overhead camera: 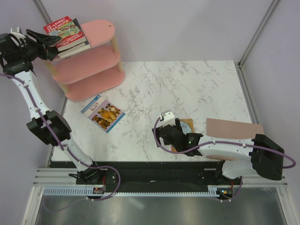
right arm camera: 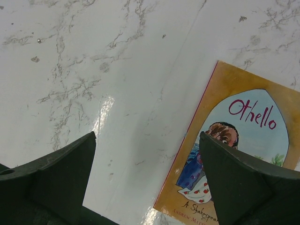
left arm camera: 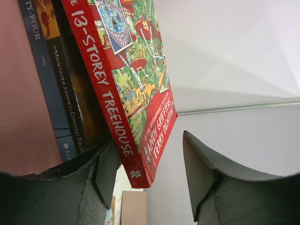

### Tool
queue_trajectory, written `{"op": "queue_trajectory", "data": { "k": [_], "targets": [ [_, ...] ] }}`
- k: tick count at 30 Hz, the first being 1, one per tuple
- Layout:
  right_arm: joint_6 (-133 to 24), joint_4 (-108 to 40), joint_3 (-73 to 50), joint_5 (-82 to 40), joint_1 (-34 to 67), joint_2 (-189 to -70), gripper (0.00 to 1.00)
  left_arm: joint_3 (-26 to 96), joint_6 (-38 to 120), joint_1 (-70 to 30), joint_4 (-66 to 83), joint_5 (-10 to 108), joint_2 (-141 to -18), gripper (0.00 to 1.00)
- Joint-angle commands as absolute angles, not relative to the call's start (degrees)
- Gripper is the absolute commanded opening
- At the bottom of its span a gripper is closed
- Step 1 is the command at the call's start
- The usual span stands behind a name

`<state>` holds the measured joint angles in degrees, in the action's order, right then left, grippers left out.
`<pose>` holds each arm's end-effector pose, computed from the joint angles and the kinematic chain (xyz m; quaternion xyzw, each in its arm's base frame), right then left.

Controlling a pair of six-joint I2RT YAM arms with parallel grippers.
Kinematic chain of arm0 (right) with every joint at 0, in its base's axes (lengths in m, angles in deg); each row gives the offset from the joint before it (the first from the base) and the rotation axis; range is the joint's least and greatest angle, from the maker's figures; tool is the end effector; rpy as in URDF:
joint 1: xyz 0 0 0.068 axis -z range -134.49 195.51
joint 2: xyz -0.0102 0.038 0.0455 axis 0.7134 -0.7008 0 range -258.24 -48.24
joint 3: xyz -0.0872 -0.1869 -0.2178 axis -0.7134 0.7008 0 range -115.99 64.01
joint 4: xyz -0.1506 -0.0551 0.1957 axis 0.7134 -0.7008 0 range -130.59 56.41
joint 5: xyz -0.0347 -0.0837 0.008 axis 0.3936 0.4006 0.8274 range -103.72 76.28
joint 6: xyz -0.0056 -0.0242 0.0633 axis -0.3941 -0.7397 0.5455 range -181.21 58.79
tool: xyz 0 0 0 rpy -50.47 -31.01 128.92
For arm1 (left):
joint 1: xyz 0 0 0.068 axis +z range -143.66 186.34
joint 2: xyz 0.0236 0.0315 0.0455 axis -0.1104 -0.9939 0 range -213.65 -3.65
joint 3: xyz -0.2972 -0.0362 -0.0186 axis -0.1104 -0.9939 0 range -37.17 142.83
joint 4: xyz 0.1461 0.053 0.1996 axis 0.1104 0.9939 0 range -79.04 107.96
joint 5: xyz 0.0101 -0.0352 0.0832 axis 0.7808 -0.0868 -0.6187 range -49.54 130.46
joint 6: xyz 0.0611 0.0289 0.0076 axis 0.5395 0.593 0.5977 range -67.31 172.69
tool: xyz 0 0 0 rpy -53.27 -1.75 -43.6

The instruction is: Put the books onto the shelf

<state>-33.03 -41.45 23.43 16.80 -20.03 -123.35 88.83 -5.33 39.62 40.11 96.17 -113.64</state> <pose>0.1340 0.2277 0.2297 -0.1820 0.8702 0.1195 0.4420 0.3859 0.1994 0.4868 -0.2923 0.6918 -0.4753 0.4584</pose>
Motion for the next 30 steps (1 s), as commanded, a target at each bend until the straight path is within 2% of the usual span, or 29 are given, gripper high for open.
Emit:
{"op": "queue_trajectory", "data": {
  "k": [1, 7, 11, 22, 23, 25, 30],
  "targets": [
    [-33.3, -41.3, 21.1, 18.1, -20.5, -123.6, 0.98, 90.4, -5.1, 40.3, 41.9, 95.6, -112.7, 0.67],
    [-33.4, -41.3, 21.4, 18.1, -20.5, -123.1, 0.98, 93.1, -8.3, 41.4, 41.9, 95.5, -111.3, 0.72],
    [-33.4, -41.3, 21.4, 18.1, -20.5, -123.1, 0.98, 93.7, -11.2, 42.5, 42.0, 95.7, -110.8, 0.79],
    [-33.3, -41.3, 21.4, 17.9, -20.5, -123.0, 0.98, 94.1, -10.3, 43.1, 41.8, 86.8, -107.6, 0.83],
    [-33.3, -41.3, 21.4, 17.9, -20.5, -123.0, 0.98, 94.0, -10.2, 43.1, 41.8, 86.3, -107.9, 0.85],
    [-33.4, -41.3, 21.3, 17.9, -20.4, -123.1, 0.98, 94.1, -10.3, 43.1, 41.9, 86.8, -108.5, 0.99],
    [-33.4, -41.3, 21.3, 17.7, -20.5, -123.2, 0.98, 93.8, -7.9, 43.0, 41.5, 85.7, -108.0, 1.0]
  ]
}}
